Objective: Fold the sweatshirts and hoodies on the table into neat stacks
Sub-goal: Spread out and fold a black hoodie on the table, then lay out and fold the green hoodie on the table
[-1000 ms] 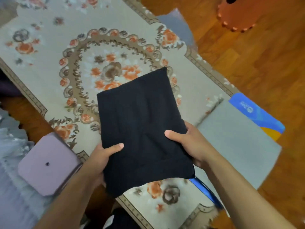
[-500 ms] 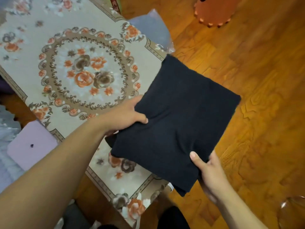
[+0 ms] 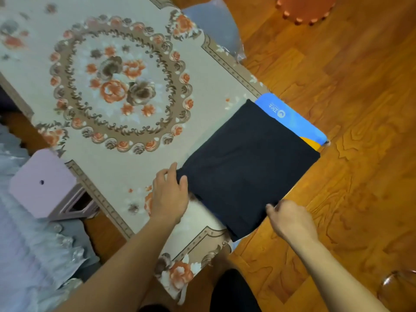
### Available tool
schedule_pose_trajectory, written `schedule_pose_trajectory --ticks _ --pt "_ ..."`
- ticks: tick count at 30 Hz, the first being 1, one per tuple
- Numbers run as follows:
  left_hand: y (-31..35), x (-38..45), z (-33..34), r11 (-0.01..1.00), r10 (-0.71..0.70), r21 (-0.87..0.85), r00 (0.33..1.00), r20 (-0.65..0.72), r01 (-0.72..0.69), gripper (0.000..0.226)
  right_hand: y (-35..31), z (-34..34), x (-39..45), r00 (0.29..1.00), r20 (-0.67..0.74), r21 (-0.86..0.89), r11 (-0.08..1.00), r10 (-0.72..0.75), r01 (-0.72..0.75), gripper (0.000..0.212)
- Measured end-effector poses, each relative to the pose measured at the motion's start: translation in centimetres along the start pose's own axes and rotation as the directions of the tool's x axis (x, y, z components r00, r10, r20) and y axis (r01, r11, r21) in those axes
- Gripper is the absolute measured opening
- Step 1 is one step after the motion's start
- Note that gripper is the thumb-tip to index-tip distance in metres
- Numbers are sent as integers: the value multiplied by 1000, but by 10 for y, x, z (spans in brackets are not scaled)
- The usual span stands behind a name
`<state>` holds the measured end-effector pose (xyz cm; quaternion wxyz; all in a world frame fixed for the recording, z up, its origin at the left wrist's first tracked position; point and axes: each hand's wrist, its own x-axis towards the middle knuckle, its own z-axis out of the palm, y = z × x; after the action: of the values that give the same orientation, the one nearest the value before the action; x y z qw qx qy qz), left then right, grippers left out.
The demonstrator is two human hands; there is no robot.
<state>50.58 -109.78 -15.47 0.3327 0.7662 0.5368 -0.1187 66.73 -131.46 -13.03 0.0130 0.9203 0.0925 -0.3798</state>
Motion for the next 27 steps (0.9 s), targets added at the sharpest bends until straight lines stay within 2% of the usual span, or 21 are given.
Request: schedule_pose_trajectory --ticks 2,3,6,9,12,15,18,21,23,27 --pt "-15 -14 -25 998 -30 -59 998 54 33 45 -24 -23 -12 983 -144 -58 993 -113 106 32" --pt "-22 -20 -43 996 -31 -76 998 63 36 41 -42 -34 -20 974 -148 -39 985 -171 167 31" --pt "-47 -33 -111 995 -5 -96 999 54 11 29 -113 -62 -51 935 -35 -18 936 -353 352 32" --pt "-87 -46 -188 986 -3 -167 999 34 9 26 -194 -73 -99 844 15 -85 840 -537 536 30" --pt "-148 -54 -259 986 -16 -164 1000 -14 13 25 -277 -61 -156 748 26 -144 738 -663 660 29" --pt "-231 -68 -328 984 -35 -174 998 -56 24 20 -368 -35 -222 655 81 -223 627 -751 747 28" --pt "-336 -88 -398 964 -146 -235 986 -78 124 18 -463 4 -292 573 122 -280 525 -811 803 29" --pt "-429 -111 -471 928 -252 -322 953 -169 189 14 -546 38 -360 510 175 -348 432 -842 832 23" --pt "-465 -117 -513 898 -310 -386 926 -215 211 14 -589 50 -396 491 202 -396 388 -848 833 27" --pt "-489 -105 -566 883 -313 -433 913 -262 178 18 -649 47 -436 453 163 -433 349 -877 831 26"
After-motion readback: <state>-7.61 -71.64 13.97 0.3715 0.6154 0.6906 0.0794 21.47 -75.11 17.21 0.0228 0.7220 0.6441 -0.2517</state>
